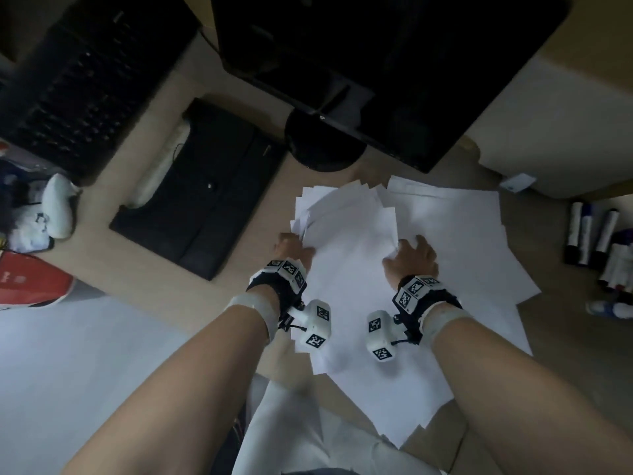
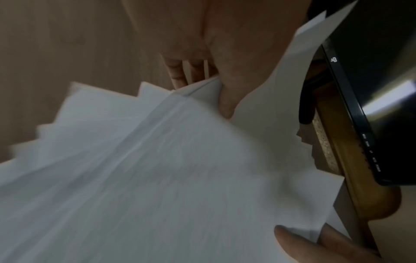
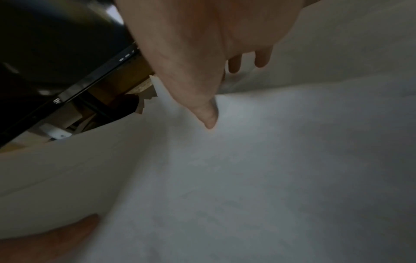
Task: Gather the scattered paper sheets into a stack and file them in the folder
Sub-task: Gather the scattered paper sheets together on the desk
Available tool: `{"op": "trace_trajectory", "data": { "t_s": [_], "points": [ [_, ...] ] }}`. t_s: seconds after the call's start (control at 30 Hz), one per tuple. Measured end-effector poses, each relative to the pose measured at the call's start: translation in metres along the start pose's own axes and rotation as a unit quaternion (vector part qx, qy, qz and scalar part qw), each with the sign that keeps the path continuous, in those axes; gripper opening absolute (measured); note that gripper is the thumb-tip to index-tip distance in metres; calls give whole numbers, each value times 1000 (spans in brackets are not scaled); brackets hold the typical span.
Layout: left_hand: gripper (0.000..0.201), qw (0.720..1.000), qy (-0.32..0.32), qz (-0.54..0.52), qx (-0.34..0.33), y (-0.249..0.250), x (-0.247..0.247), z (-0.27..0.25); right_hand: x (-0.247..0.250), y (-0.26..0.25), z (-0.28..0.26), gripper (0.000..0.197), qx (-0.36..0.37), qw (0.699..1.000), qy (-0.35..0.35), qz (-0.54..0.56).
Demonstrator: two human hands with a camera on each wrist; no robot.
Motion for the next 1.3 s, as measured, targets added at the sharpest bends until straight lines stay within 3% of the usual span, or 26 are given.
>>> {"op": "trace_trajectory", "data": {
  "t_s": [0.13, 0.23, 0.33, 0.47, 0.5, 0.6, 0.63, 0.73, 0.77, 0.8, 0.87, 1.03, 1.1, 1.2, 1.3],
  "points": [
    [56, 1000, -1, 22, -22, 27, 1, 9, 9, 5, 7, 40, -10, 998, -15, -63],
    [61, 1000, -15, 20, -18, 31, -4, 14, 15, 12, 2, 34, -20, 996, -67, -62],
    [80, 1000, -25, -10, 15, 22, -10, 14, 9, 22, -7, 28, -17, 995, -100, 22],
    [108, 999, -26, -37, 29, 5, -26, 9, -2, 39, -26, 17, -25, 981, -40, 189],
    [105, 999, -21, -25, 25, 5, -27, -1, -3, 45, -33, 15, -41, 977, -18, 210],
    [57, 998, -32, 49, 3, 5, -34, -29, -6, 78, -49, 22, -126, 950, 50, 280],
    [50, 997, -48, 63, 0, 9, -36, -37, -3, 90, -54, 26, -161, 933, 67, 315],
    [50, 989, -96, 112, -34, 14, -55, -56, 10, 128, -75, 26, -239, 892, 65, 379],
    [50, 985, -97, 139, -45, 16, -60, -62, 17, 135, -80, 25, -246, 897, 32, 367],
    [52, 984, -78, 148, -54, 16, -66, -59, 16, 136, -85, 24, -202, 954, -10, 220],
    [57, 988, -48, 139, -37, 15, -74, -55, 18, 138, -87, 24, -169, 976, -25, 133],
    [68, 992, -62, 103, -40, 13, -69, -49, 11, 114, -76, 27, -146, 962, -65, 220],
    [66, 994, -69, 74, -33, 16, -59, -44, 8, 106, -70, 30, -181, 934, -10, 307],
    [64, 995, -96, 36, -21, 21, -47, -38, 7, 97, -67, 50, -218, 945, 30, 243],
    [46, 987, -101, 115, -51, 26, -39, -41, 4, 89, -65, 38, -214, 929, 80, 291]
  ]
}}
Point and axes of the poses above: each hand's wrist, its own z-axis towards the middle knuckle, its own x-axis out of the back of the hand, y = z × x, the point moved 2 cm from there along z, towards the middle knuckle, and after that the axes turned 12 degrees about x, right-handed, at the moved point
